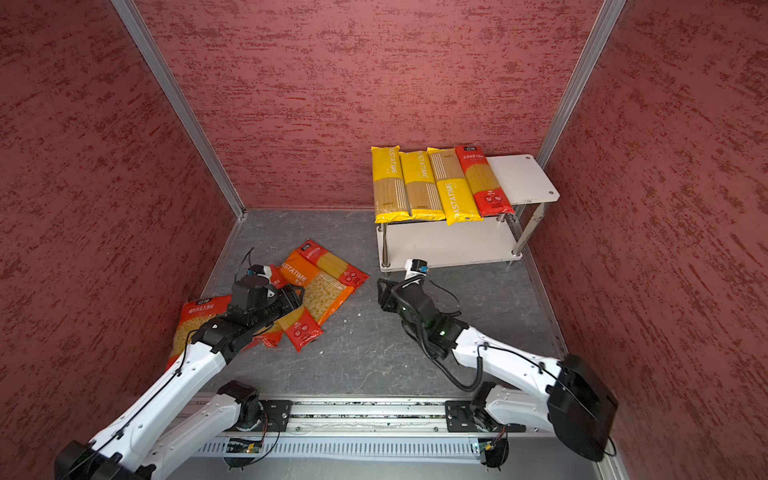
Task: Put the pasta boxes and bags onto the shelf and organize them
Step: 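Withdraw the right gripper from the shelf and lower it toward the floor bags, then grasp a second red spaghetti bag on the floor with both grippers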
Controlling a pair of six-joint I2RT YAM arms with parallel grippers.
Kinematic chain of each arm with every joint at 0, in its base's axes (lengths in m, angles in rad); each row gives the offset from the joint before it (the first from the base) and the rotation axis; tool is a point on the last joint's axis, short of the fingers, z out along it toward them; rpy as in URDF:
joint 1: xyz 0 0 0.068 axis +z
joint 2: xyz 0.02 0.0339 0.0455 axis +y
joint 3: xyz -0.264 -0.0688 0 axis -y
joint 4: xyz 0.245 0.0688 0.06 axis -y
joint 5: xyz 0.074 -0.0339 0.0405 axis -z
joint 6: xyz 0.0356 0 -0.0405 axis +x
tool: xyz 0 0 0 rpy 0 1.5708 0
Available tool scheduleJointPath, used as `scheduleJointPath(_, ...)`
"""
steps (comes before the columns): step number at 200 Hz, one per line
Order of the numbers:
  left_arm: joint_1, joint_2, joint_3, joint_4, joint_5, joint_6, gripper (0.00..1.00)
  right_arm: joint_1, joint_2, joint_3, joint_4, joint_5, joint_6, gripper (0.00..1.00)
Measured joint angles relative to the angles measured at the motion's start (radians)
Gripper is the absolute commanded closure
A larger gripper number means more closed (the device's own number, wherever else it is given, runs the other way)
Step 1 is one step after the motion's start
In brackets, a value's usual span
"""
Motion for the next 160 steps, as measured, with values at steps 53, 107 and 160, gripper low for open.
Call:
scheduleJointPath(53,0.172,-0.077,-0.055,-0.063,0.020,-0.019,0.31,0.094,0.470,0.341,0.009,-0.219,-0.065,0.50)
scheduleJointPath(107,0.179,-0.082,-0.099,-0.066,0.048,-0.019,0.31,0.112,0.795,0.587,-0.064,-0.489,-0.056,0.46)
scheduleJointPath(160,0.179,-0.083,-0.100,-0.050,0.075,-0.019,0.32,0.110,0.870,0.644,-0.079,-0.630,-0.046,0.57)
